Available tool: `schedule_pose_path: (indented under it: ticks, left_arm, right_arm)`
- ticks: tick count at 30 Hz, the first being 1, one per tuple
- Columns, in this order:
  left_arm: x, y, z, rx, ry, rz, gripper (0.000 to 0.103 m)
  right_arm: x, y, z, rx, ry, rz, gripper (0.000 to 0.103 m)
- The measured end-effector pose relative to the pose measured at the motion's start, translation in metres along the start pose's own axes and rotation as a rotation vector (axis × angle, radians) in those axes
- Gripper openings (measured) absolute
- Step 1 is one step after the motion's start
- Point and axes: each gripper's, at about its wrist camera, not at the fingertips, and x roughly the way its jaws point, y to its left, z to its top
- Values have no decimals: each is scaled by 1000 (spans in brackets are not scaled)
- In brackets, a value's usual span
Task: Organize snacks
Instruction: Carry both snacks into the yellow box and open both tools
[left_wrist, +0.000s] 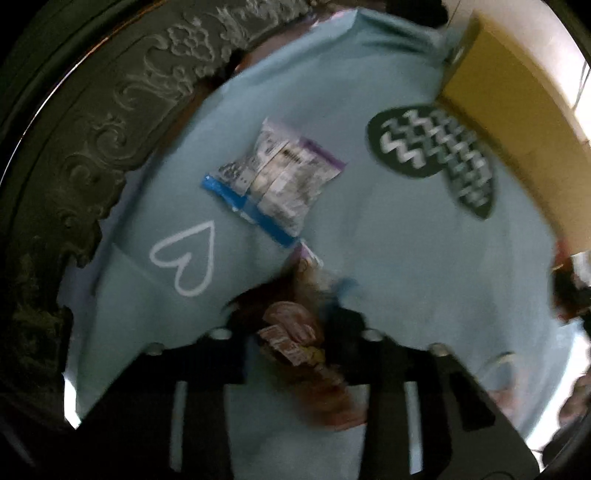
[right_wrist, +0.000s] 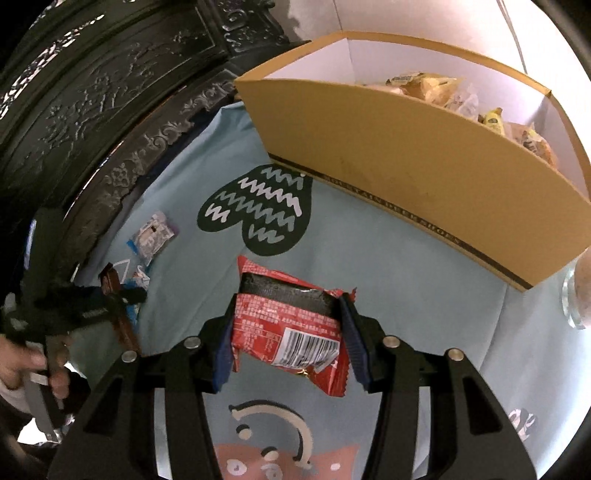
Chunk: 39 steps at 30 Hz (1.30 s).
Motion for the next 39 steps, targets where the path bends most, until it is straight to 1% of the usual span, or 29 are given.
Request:
schedule_pose_path:
  ticks: [2, 5, 7, 10, 11, 12, 13, 14, 15, 17, 20, 23, 25, 27, 28, 29, 31, 34, 35, 36, 37, 38, 39]
  left_arm:
    - [-17, -1, 0, 9, -34, -17, 23]
    - [-42, -5, 4, 17, -90, -63, 23]
    - [-53, -11, 10, 34, -121, -82, 23]
    - [-73, -22, 11, 58, -169, -137, 23]
    - [-81, -23, 7, 75, -180, -148, 23]
    - [-81, -24, 6, 91, -181, -149, 23]
    - [-76, -26, 5, 90, -153, -141, 23]
    - [-70, -28, 5, 73, -125, -148, 23]
    - [-68, -29, 5, 62, -111, -177, 23]
    - [-74, -34, 1, 92, -123, -166, 23]
    - [-84, -49, 9, 118, -147, -188, 23]
    - [-99, -74, 28, 160, -189, -215, 23]
    - [-112, -102, 48, 201, -226, -245, 23]
    - [-125, -134, 72, 234, -265, -275, 23]
    - [-131, -156, 89, 258, -289, -292, 23]
    - [-134, -172, 101, 273, -299, -299, 23]
    - [-138, -210, 131, 307, -314, -320, 23]
    - [-128, -254, 161, 344, -306, -322, 23]
    - [-123, -261, 168, 347, -302, -322, 24]
    - [-115, -268, 175, 346, -299, -319, 28]
    - [-106, -275, 182, 340, -300, -315, 38]
    - [-99, -278, 185, 330, -308, -293, 79]
    - [-97, -279, 186, 319, -326, -255, 99]
  right_arm:
    - [-5, 1, -1, -2, -12, 7, 52]
    - [-15, 6, 1, -12, -37, 18, 52]
    - [-22, 8, 4, -16, -55, 27, 52]
    - [-36, 8, 8, 6, -93, 64, 52]
    - [-40, 6, 9, 21, -100, 80, 52]
    - [-42, 4, 9, 25, -98, 74, 52]
    - [-42, 4, 8, 26, -96, 63, 52]
    - [-44, 1, 7, 36, -97, 65, 52]
    - [-48, -2, 6, 49, -103, 73, 52]
    - [-56, -6, 6, 57, -118, 71, 52]
    - [-72, -14, 10, 66, -161, 66, 52]
    - [-93, -28, 22, 93, -228, 55, 52]
    - [-107, -38, 33, 112, -284, 36, 52]
    - [-120, -54, 49, 136, -343, -2, 52]
    - [-124, -61, 57, 149, -366, -22, 52]
    - [-128, -69, 65, 167, -394, -53, 52]
    - [-128, -84, 82, 203, -410, -100, 52]
    - [-120, -100, 97, 233, -412, -131, 53]
    - [-115, -106, 101, 249, -402, -140, 53]
    - [-110, -111, 104, 267, -398, -152, 54]
    - [-103, -117, 107, 283, -389, -176, 57]
    - [-98, -120, 106, 295, -380, -200, 61]
    - [-95, -123, 105, 316, -378, -233, 71]
